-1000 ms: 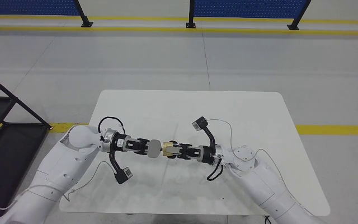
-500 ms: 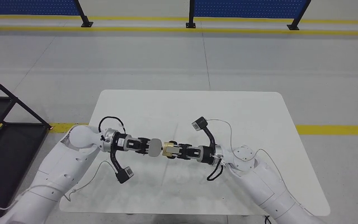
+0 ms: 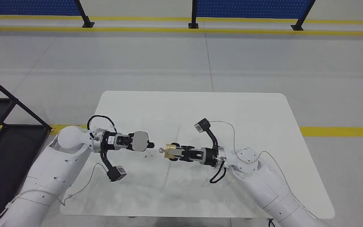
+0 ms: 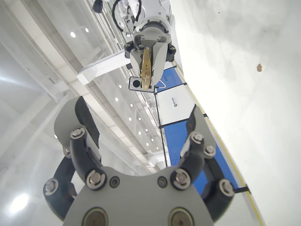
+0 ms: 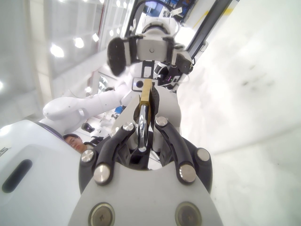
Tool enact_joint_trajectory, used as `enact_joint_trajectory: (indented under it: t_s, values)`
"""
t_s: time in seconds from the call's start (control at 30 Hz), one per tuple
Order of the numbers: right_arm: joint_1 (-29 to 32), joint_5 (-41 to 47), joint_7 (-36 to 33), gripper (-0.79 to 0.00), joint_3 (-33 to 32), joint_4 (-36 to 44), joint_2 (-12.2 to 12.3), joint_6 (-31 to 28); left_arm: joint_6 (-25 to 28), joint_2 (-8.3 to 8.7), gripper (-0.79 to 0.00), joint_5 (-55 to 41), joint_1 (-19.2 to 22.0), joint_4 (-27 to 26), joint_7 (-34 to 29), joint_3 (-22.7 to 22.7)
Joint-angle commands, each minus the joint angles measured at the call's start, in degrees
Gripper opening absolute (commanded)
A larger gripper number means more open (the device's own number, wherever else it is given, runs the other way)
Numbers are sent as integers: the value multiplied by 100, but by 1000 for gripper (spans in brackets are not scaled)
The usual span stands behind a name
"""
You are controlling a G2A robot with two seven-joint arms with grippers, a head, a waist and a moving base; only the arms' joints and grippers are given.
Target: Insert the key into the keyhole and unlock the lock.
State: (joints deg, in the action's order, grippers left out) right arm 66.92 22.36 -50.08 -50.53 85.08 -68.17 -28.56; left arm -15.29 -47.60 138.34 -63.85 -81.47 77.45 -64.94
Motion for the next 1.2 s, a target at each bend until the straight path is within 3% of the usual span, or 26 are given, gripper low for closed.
enact_joint_trajectory:
  t_s: [0.0, 0.27, 0.33, 0.6, 0.7, 0.9, 1.1, 1.17]
  values:
    - [0, 0, 0, -785, 0, 0, 0, 0, 138, 0, 0, -29, -2, 0, -17, 1]
    - [0, 0, 0, -785, 0, 0, 0, 0, 138, 0, 0, -29, -2, 0, -17, 1]
    - [0, 0, 0, -785, 0, 0, 0, 0, 405, -3, 0, -112, -36, -89, -240, -3]
    - [0, 0, 0, -785, 0, 0, 0, 0, 2974, 56, 0, -919, 104, -449, -587, -141]
    - [0, 0, 0, -785, 0, 0, 0, 0, 3829, 79, 0, -945, 160, -533, -1002, -134]
    - [0, 0, 0, -785, 0, 0, 0, 0, 5554, 67, 0, -1650, 367, -342, -1432, -33]
    - [0, 0, 0, -785, 0, 0, 0, 0, 6532, 5, 0, -3172, 479, -163, -2319, 98]
    - [0, 0, 0, -785, 0, 0, 0, 0, 6532, 5, 0, -3172, 479, -163, -2319, 98]
